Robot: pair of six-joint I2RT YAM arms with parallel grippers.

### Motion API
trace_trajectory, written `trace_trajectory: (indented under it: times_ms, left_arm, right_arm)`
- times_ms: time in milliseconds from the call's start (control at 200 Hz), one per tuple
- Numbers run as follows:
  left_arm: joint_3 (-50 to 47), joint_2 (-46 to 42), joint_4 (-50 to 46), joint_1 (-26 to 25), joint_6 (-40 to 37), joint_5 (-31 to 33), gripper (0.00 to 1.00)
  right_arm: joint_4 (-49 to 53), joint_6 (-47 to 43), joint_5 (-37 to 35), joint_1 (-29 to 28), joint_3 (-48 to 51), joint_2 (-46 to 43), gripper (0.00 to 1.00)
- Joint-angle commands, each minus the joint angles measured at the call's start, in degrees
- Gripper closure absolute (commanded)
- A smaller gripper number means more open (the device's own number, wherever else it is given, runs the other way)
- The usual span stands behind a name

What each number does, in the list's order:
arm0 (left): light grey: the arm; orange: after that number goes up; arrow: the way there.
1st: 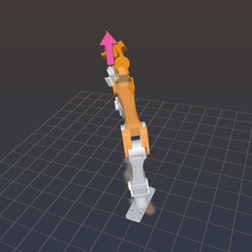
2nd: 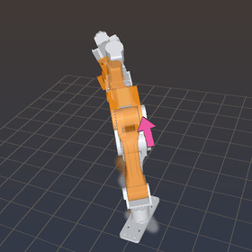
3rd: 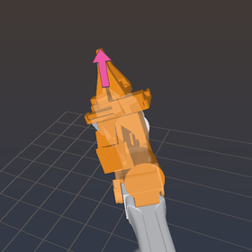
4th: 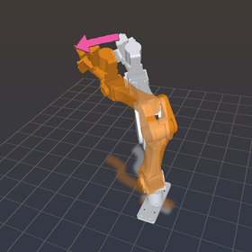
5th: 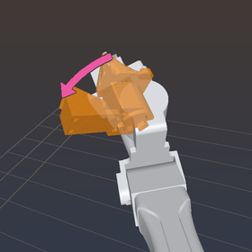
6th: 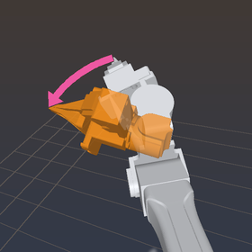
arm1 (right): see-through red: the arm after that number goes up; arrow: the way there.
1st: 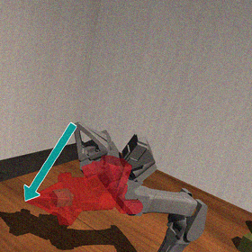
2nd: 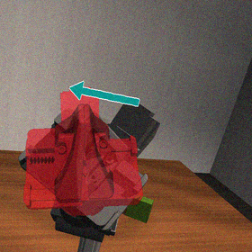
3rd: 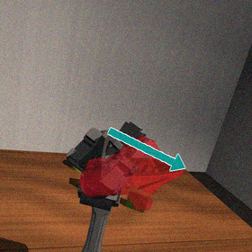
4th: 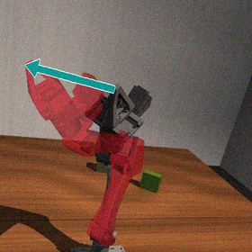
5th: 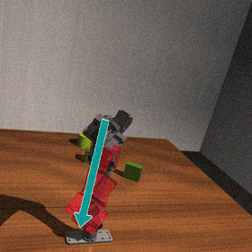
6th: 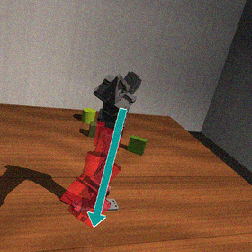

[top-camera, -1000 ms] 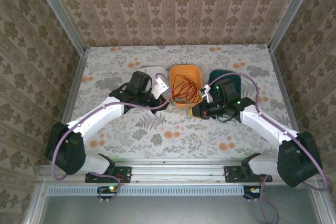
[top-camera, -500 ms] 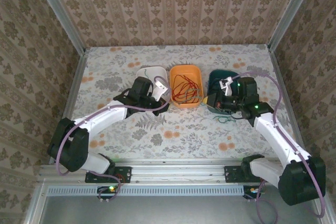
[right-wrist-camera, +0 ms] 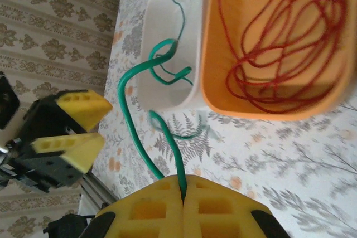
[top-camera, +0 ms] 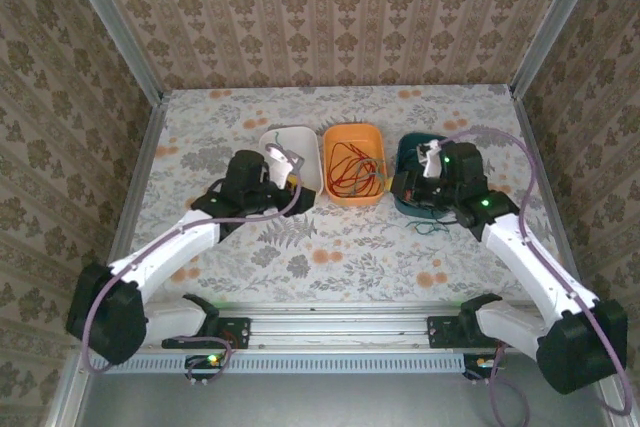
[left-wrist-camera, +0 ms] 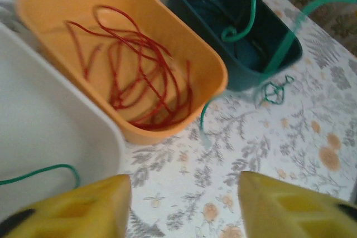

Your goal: Untangle the cables

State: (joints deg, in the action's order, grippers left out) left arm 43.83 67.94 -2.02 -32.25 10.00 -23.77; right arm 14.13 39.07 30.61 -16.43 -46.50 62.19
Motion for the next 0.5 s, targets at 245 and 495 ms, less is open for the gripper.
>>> trace_trajectory:
  times_ms: [245,495]
  left_arm:
    - [-0.50,-13.99,-12.42,9.93,12.79,42.32,0.19]
    - [-2.41,-14.60,-14.47,10.19,14.94,39.32,0.18]
  right_arm:
    - [-18.39,5.62,-13.07,-12.25,-14.82,22.67,0.93]
    - [-26.03,10.49,-17.95,-14.15,-24.27,39.69,0.90]
